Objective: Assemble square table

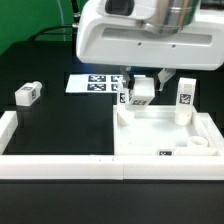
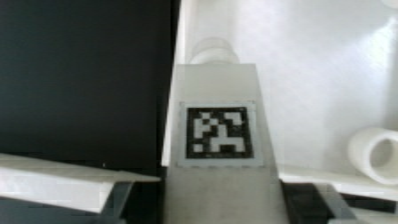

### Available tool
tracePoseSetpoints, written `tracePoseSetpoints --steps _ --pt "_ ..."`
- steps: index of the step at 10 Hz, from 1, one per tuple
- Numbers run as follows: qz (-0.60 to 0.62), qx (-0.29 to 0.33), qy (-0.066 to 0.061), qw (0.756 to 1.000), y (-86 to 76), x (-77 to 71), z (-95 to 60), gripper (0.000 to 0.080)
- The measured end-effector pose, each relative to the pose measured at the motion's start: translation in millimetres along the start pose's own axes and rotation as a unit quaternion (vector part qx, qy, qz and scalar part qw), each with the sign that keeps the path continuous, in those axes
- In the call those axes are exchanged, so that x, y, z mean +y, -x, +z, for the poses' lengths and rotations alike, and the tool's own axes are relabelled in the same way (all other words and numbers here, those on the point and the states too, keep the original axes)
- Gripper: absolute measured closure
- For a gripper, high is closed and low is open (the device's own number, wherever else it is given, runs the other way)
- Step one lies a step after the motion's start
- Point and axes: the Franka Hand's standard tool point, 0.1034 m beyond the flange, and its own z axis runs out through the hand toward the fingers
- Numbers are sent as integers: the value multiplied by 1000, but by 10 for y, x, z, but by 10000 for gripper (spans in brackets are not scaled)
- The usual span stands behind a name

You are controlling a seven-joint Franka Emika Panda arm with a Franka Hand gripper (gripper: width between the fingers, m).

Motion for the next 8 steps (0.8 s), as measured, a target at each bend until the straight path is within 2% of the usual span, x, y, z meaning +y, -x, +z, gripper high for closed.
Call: tracePoseSetpoints --steps 2,3,4,5,8 --pt "0 1 0 1000 -1 1 15 508" --pt "1 60 1 998 -148 7 -27 508" --pt "2 88 -2 996 -132 -7 -18 508" --pt "6 131 -11 991 -188 -79 -29 508" --pt "15 252 -30 967 -354 -457 -170 508"
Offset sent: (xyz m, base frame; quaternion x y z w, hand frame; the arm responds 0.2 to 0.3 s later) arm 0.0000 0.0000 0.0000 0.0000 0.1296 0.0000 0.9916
